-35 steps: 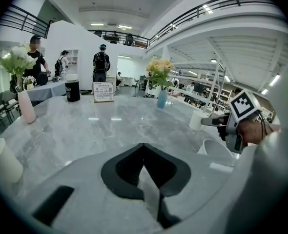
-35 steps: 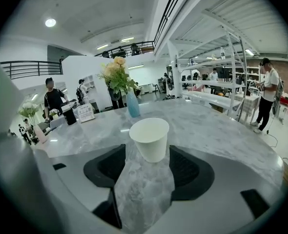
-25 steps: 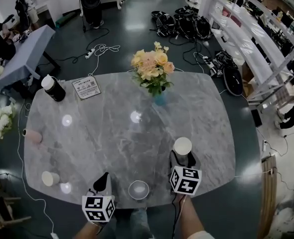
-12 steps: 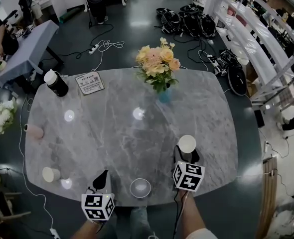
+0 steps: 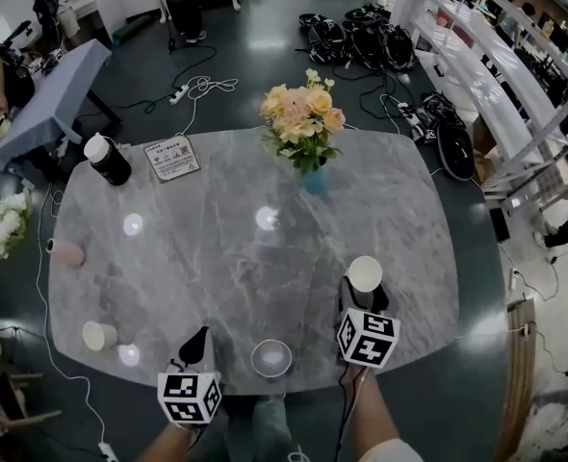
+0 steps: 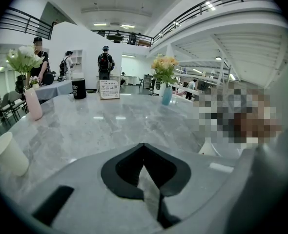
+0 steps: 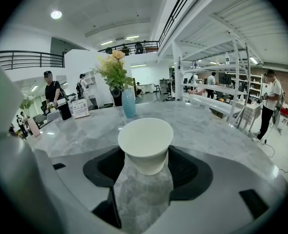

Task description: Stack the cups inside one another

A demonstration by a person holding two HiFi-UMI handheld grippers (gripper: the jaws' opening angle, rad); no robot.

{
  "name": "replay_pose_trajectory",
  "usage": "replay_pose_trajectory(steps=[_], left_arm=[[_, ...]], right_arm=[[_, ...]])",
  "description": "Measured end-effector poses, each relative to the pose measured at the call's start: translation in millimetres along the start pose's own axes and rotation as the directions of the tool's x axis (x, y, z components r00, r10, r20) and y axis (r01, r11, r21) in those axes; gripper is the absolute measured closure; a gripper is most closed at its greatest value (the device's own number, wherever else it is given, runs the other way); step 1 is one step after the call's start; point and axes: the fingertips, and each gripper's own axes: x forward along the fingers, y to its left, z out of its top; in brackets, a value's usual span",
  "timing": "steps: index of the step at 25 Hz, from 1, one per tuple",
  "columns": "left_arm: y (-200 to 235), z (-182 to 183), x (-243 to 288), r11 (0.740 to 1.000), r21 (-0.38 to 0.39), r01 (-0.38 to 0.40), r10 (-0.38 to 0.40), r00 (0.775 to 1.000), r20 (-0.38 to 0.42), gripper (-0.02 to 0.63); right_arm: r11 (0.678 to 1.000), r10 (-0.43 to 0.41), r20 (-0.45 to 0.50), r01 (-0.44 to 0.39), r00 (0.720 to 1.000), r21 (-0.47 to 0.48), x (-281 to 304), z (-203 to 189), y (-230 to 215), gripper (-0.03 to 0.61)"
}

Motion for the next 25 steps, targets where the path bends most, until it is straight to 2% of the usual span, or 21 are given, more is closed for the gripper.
replay_pose_trajectory(steps=[13, 25], left_arm=[[-3.9, 1.9, -14.5, 0.999, 0.017, 0.033, -0.033, 0.999, 0.009, 0.617], [-0.9, 5.3, -40.7, 0.997, 0.034, 0.072, -0.073, 0.997, 0.031, 0.617]], right_arm=[[0.999, -0.025, 0.022, 0.024, 0.999, 0.025, -29.1, 7.5, 2.2, 0.328], [0.999, -0.035, 0.041, 0.034, 0.999, 0.027, -73.3, 11.4, 21.4, 0.328]])
